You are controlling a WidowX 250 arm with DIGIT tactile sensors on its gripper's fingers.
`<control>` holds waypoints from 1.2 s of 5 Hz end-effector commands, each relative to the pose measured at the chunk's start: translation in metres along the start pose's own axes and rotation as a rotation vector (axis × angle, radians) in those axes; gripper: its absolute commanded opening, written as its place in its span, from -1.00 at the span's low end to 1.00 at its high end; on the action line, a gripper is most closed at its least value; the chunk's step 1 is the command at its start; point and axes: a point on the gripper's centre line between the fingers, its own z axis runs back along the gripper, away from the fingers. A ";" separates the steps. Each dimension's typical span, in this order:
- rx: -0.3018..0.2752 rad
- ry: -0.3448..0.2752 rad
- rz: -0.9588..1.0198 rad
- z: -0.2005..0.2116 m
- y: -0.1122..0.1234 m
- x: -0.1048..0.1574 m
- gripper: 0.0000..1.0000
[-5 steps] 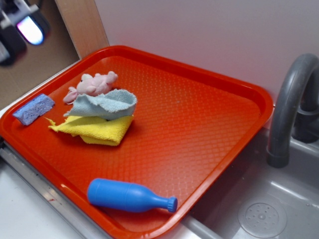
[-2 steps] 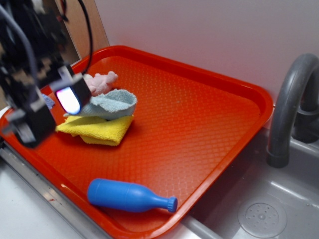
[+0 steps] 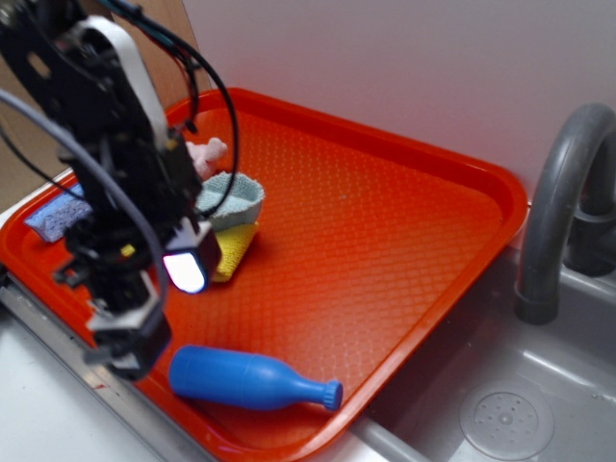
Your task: Grab the blue bottle.
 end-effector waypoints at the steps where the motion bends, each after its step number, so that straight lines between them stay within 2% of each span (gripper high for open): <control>1: -0.056 0.010 -0.041 -0.026 -0.012 -0.003 1.00; 2: -0.047 0.027 -0.024 -0.044 -0.008 -0.002 1.00; 4: 0.021 0.072 -0.030 -0.054 -0.008 0.009 1.00; 5: -0.029 0.060 -0.008 -0.055 -0.011 0.007 -1.00; 6: 0.027 0.061 0.029 -0.051 -0.008 0.003 -1.00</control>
